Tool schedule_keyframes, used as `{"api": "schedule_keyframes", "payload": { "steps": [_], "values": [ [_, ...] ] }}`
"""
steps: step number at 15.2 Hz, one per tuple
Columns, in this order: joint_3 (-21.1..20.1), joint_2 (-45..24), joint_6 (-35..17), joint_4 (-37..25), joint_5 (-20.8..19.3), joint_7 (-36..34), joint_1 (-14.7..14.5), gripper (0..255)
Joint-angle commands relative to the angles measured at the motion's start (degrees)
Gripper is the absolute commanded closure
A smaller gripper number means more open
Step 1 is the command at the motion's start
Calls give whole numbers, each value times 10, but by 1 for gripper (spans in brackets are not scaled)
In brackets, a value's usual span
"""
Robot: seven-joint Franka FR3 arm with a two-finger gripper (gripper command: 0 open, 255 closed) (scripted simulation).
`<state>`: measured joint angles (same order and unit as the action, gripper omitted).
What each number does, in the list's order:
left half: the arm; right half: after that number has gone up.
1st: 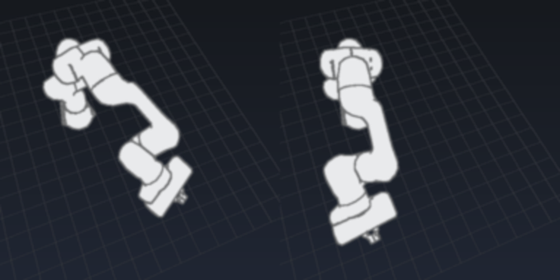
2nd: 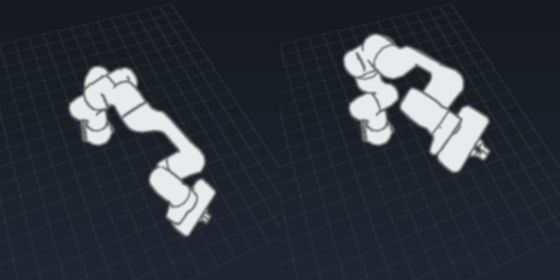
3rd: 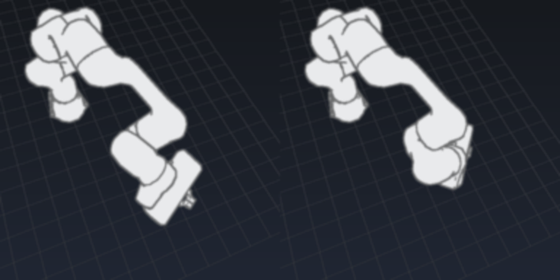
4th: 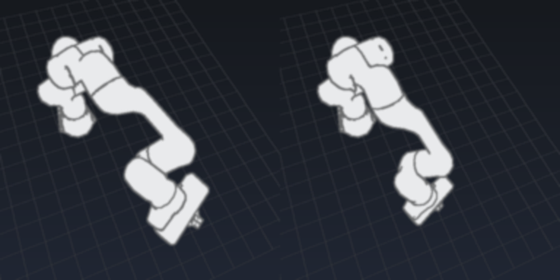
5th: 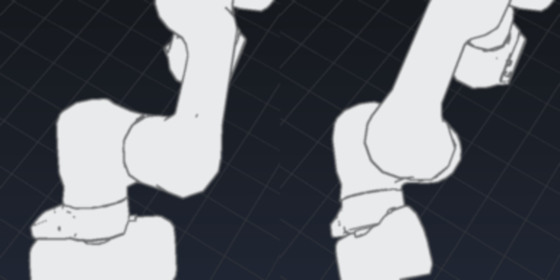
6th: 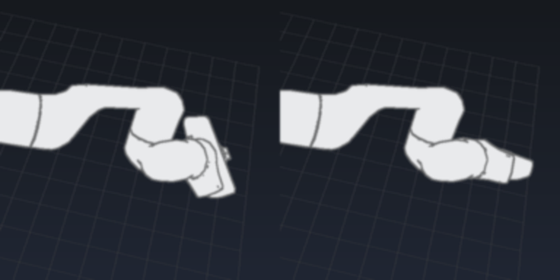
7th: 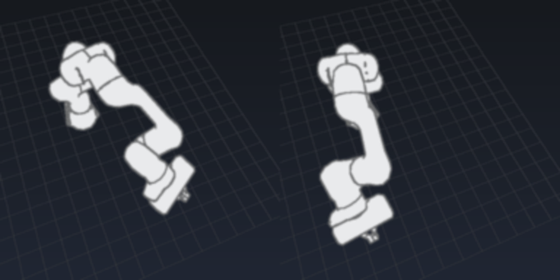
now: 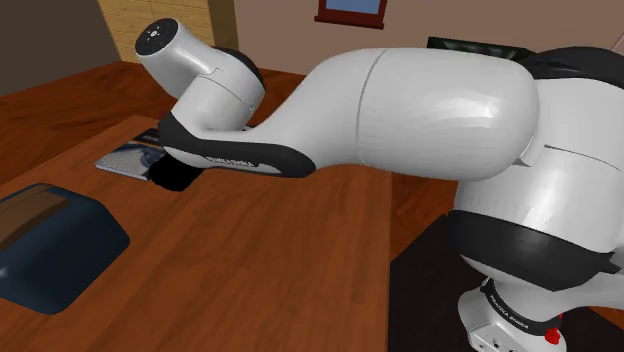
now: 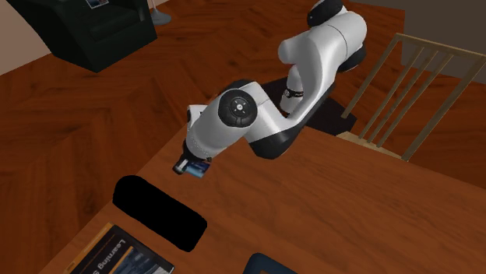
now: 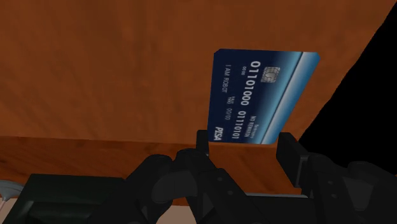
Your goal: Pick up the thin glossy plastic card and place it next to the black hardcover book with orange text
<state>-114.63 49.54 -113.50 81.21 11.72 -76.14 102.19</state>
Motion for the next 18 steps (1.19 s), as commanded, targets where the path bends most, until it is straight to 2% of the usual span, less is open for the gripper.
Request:
{"api": "schedule_keyframes", "payload": {
  "steps": [1, 6, 18],
  "values": [
    [-22, 27, 16, -64, 13, 10, 56, 255],
    [-72, 115, 98, -303, 43, 22, 219, 255],
    [-82, 137, 24, -229, 51, 6, 195, 255]
  ]
}}
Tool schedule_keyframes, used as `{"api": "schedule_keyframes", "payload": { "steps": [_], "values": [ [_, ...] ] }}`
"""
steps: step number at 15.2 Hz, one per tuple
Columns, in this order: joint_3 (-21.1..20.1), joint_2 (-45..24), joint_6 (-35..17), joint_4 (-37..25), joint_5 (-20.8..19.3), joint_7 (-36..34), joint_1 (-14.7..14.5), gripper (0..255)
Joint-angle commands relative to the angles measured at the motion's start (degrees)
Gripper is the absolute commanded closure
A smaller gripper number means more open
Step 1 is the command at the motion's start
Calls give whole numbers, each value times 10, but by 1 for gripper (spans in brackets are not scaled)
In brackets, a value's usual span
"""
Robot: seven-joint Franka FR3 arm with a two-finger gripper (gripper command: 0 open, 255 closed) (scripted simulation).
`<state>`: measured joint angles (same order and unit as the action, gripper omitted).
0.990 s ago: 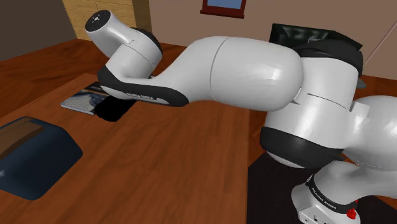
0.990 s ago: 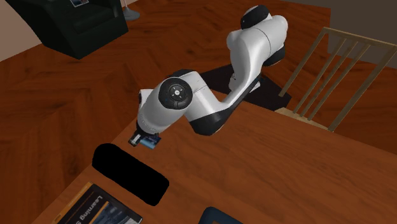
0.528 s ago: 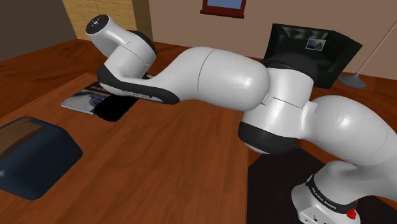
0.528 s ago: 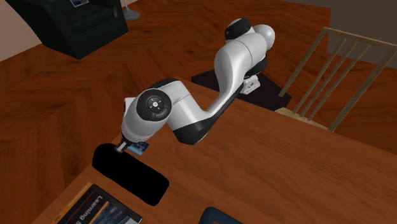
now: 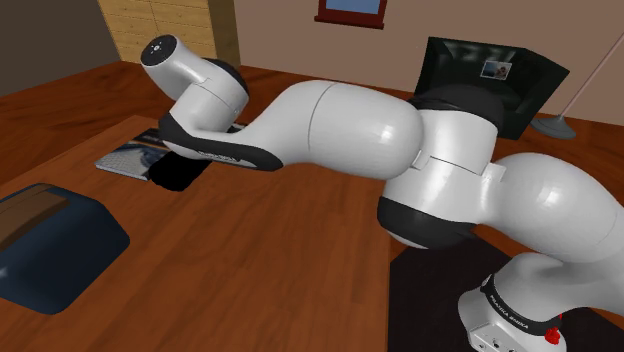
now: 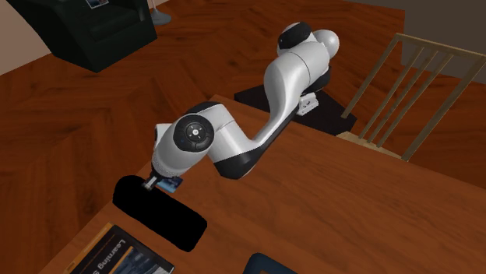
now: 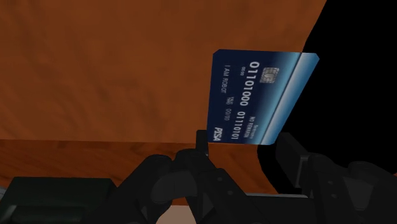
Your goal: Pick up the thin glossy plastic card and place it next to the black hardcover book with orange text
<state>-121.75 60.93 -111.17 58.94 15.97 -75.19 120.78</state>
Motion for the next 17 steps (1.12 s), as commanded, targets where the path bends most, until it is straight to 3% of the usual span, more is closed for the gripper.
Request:
{"api": "schedule_keyframes", "payload": {
  "steps": [1, 10, 11, 13, 14, 15, 16, 17],
  "values": [
    [-14, 25, -5, -2, 7, -5, 9, 255],
    [-50, 12, -17, 4, -30, -22, 20, 255],
    [-51, 14, -6, -12, -29, -22, 27, 0],
    [-46, 3, -5, 0, -33, -20, 17, 0],
    [-40, -15, -22, 41, -37, -16, -2, 0],
    [-39, -17, -16, 37, -38, -15, -2, 0],
    [-55, 10, -18, 4, -35, -24, 22, 0],
    [-53, 3, -5, -1, -38, -26, 17, 0]
  ]
}}
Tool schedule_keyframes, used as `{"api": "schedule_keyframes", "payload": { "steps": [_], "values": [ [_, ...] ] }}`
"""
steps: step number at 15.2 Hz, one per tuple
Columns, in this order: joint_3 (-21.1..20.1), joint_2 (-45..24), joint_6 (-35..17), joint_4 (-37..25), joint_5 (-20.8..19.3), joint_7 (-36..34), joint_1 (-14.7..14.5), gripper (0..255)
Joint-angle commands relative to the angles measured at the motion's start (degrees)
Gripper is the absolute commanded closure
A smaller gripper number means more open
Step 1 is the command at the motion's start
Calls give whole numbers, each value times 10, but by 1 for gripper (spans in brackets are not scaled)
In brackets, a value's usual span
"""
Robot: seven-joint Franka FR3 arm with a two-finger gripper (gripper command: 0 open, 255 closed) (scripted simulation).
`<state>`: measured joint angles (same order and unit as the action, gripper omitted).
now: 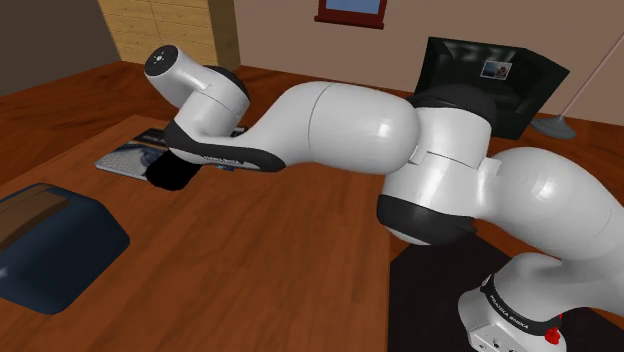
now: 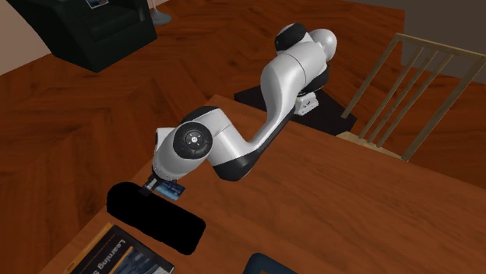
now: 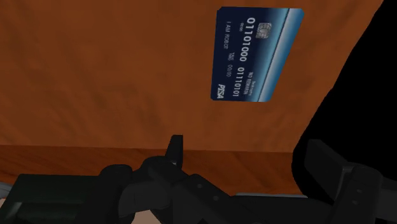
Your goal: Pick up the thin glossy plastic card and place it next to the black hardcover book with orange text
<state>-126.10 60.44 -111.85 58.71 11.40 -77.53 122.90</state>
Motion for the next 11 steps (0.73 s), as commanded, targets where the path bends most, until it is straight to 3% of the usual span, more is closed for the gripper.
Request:
{"api": "schedule_keyframes", "payload": {
  "steps": [1, 3, 11],
  "values": [
    [-8, 1, 16, -5, 4, -4, -8, 0],
    [-5, -9, 42, -21, -1, -7, -14, 0],
    [-5, -9, 42, -21, -1, -7, -14, 0]
  ]
}}
